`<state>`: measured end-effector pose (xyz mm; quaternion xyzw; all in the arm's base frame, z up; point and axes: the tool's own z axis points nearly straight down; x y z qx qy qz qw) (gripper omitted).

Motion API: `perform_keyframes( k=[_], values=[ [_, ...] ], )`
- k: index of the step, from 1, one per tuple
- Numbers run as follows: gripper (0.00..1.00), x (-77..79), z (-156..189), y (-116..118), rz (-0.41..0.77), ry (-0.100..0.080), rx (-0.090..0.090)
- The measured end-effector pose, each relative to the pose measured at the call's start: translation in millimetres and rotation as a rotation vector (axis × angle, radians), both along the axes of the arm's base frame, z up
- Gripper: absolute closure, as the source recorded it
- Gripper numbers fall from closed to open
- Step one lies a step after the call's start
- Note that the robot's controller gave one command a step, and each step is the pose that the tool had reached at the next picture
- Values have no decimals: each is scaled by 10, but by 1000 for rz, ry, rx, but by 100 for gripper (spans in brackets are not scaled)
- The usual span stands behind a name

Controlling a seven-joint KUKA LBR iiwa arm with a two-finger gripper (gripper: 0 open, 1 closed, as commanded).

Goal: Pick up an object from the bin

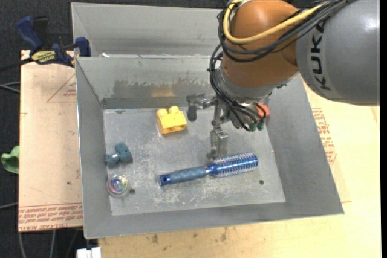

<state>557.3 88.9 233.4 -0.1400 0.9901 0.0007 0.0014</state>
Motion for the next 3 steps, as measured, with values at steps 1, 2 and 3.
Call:
perform_keyframes(
  k=[1, 2, 3],
  values=[
    [0, -338, -1544, -13, 266, 10, -1],
    [0, -593, -1638, 164, 292, 1, 0],
    [0, -669, -1552, 319, 261, -9, 0]
  ],
)
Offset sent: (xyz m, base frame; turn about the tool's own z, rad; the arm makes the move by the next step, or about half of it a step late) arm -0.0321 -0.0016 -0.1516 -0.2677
